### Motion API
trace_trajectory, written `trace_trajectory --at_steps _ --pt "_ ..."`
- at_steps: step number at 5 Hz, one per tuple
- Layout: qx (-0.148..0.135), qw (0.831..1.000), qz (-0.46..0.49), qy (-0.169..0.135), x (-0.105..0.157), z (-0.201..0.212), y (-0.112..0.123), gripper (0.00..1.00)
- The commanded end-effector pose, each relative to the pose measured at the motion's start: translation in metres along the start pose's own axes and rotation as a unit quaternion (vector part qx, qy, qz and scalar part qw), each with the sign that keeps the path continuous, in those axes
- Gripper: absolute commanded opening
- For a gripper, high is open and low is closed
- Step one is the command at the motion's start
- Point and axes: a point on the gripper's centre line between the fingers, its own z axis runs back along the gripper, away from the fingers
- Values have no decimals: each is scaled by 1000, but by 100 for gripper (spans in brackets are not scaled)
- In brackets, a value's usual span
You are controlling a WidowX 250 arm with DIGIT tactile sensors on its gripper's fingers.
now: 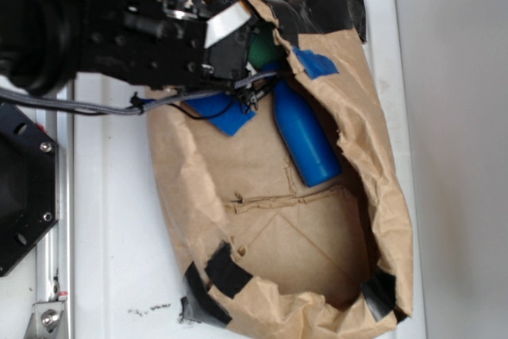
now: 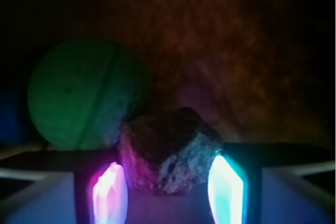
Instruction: Grab the rock.
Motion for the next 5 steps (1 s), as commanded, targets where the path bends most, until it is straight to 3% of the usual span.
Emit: trace_trajectory --at_steps 1,3,5 --pt "-73 997 -6 -11 -6 57 -3 0" --pt "-96 995 -19 -21 -4 73 -10 0" --pt "-114 993 -37 -11 -6 86 -20 0"
